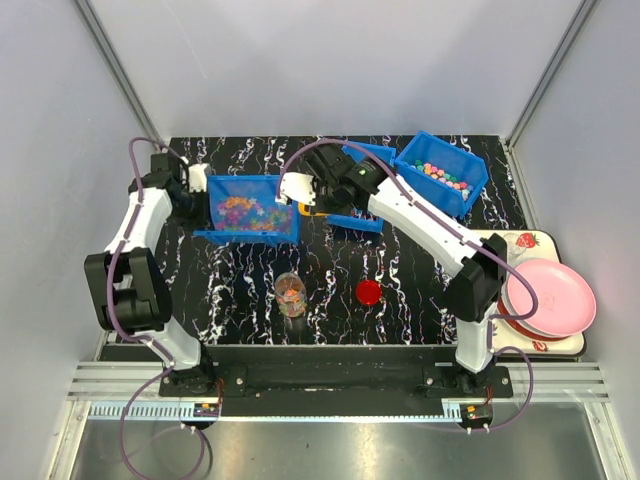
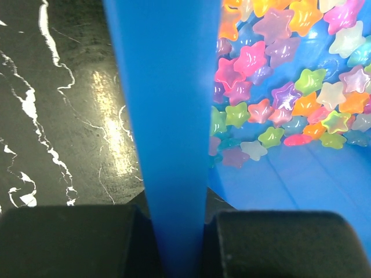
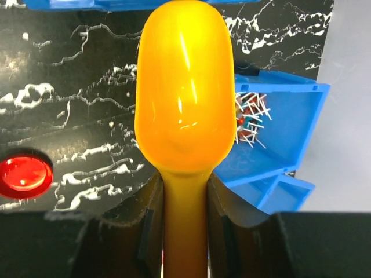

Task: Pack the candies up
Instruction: Pick up the storage box at the center of the board.

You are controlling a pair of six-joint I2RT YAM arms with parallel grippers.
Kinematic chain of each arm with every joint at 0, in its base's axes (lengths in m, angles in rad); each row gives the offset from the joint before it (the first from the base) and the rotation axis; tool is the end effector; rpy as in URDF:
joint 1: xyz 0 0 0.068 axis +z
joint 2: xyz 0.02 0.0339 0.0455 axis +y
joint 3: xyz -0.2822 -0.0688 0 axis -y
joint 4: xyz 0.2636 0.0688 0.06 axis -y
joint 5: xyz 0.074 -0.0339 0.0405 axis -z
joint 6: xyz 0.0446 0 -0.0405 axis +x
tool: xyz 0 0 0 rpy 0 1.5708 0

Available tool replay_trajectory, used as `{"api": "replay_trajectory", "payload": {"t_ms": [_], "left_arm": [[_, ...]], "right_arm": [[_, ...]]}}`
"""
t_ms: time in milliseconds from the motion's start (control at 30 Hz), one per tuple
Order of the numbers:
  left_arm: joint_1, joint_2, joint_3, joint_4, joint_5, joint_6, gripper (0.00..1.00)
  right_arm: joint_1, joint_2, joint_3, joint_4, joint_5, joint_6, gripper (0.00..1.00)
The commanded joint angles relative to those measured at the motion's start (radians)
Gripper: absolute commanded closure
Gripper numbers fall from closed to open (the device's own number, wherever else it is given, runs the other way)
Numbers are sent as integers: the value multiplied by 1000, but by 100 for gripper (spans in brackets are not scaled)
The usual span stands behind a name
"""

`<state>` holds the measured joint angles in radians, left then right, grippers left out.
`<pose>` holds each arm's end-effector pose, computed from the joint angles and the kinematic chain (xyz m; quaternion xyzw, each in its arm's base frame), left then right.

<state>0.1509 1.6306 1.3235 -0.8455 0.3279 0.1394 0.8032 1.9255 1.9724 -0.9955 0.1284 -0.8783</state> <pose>0.3516 0.0389 0.2665 0.0283 0.9653 -0.1284 0.2257 0.3148 0.3180 0.3543 -0.6948 0.6482 -0.0725 0.3030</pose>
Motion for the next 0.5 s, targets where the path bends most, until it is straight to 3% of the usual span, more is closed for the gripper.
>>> {"api": "replay_trajectory", "payload": {"t_ms": [0,100,333,467], "left_arm": [[-54,8,60,-6,43,37,100],[-57,29,74,-26,58,42,100],[31,167,192,-128,400,19,100],[91,311,319,-326,546,40,100]], "right_arm": [[27,-34,156,-46,4,-74,100],[40,13,256,-127,17,-103,100],[50,56,439,-124,-21,-18,100],[50,35,468,-72,-53,32,100]]}}
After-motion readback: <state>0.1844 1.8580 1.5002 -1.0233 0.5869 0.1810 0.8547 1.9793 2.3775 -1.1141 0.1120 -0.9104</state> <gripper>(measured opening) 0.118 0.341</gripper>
